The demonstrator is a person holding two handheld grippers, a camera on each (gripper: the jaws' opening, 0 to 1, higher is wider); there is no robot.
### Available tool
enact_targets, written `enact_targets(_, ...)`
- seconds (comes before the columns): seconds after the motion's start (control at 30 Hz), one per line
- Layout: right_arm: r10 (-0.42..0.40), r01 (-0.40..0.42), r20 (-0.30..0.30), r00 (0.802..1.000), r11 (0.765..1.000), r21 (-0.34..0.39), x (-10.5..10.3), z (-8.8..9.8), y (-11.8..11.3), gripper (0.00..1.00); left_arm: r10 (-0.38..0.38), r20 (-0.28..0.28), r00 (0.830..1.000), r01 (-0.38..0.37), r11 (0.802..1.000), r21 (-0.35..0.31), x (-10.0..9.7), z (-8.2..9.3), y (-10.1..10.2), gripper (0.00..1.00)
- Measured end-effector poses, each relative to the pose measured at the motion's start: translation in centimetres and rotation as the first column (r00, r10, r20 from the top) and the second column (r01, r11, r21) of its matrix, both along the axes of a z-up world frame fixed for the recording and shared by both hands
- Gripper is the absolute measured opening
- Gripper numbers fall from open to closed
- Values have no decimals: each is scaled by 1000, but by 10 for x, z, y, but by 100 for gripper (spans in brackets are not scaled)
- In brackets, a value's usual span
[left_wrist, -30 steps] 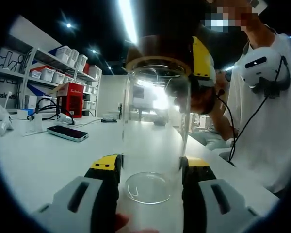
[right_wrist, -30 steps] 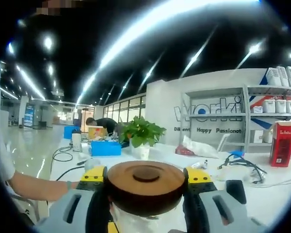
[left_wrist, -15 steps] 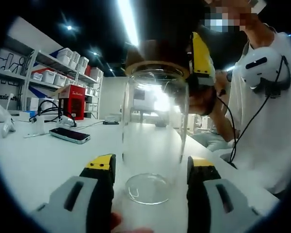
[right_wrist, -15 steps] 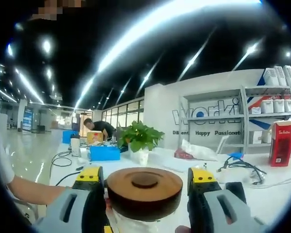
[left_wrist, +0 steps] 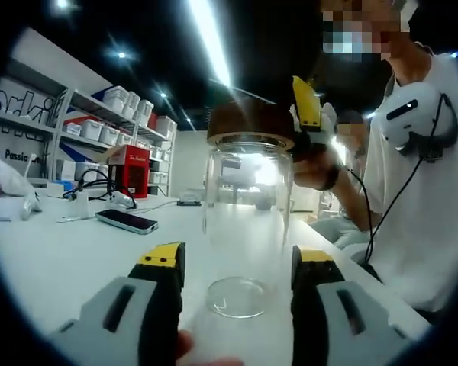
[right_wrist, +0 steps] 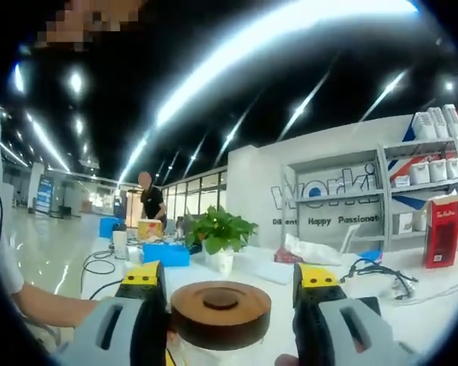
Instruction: Clamp the coffee can twist off the lid put the lid on the table pick up the lid cover the can tighten the lid
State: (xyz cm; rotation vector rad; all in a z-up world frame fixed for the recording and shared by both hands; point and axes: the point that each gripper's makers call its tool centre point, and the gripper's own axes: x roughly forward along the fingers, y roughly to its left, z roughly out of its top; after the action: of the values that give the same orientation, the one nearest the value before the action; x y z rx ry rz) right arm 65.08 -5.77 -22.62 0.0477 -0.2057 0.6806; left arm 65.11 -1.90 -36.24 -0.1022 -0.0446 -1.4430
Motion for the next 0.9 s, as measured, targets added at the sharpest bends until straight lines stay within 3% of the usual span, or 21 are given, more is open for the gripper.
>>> enact_targets(0.2,-12,12,11,1000,1000,1,-3,6,-16,57,61,41,997,-61,998,13,3,10,12,41)
enact_targets(0.3,-38,38,19,999,999,7,-5,5,-28,52,101,74,992,-100,995,-25,-1,25,17,39)
enact_targets(0.47,-68,68,-3,998,997,-21,-9,-7,-46,51,145,107,984,-142,989,-31,-13,39,22,32)
enact_targets(0.63,-55,54,-35,998,998,-11,-10,-23,-61,53,149,134,980,-144,989,-40,-28,51,21,31)
enact_targets(0.77,21,-21,-48,999,1000,16,-14,-29,-61,52,134,151,979,-131,991,-31,-37,64,18,32)
enact_targets(0.9,94,-95,-45,995,995,-22,-18,-35,-57,52,116,166,979,-112,993,-29,-38,74,19,32)
